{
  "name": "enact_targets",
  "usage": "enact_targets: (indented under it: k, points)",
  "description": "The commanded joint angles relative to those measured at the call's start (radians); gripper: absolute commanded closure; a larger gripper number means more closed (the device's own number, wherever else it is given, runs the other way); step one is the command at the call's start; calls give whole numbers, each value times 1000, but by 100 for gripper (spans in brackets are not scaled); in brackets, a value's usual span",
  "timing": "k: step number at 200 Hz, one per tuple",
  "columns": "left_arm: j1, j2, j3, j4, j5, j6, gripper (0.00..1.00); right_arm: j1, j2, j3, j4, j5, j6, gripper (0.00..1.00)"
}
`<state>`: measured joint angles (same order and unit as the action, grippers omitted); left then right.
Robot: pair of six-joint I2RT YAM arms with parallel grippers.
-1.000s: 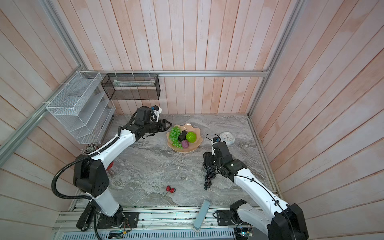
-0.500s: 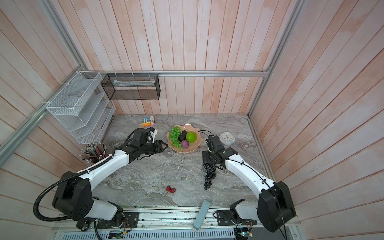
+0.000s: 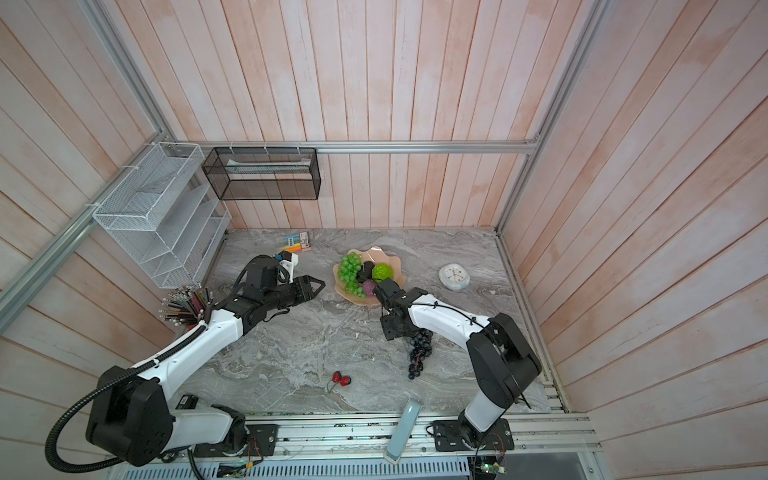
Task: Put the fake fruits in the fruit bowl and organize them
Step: 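Lower the right gripper onto the dark grapes while the left gripper withdraws, then close the right gripper on the dark grapes stem and lift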
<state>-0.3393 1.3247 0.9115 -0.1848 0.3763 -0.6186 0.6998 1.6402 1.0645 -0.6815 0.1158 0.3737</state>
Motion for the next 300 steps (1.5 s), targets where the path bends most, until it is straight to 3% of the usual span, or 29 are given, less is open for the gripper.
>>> enact_targets:
  k: [1, 141, 164, 193, 229, 272, 300]
  points:
    - [6, -15, -16, 29, 35, 1, 43, 0, 4, -39, -23, 34, 49, 49]
    - [8, -1, -16, 47, 66, -5, 43, -78, -41, -131, 78, 190, 115, 45]
    - [8, -1, -14, 47, 64, -4, 43, -82, -57, -137, 109, 218, 114, 54]
    - [8, 1, -17, 50, 64, -9, 43, -85, -67, -131, 129, 230, 99, 79]
    - [8, 7, -22, 51, 64, -15, 43, -117, -112, -125, 144, 196, 73, 100]
    - [8, 4, -29, 52, 57, -22, 43, -172, -178, -92, 135, 168, 28, 100]
    - [8, 11, -28, 53, 61, -20, 43, -236, -155, -56, 114, 117, -49, 85]
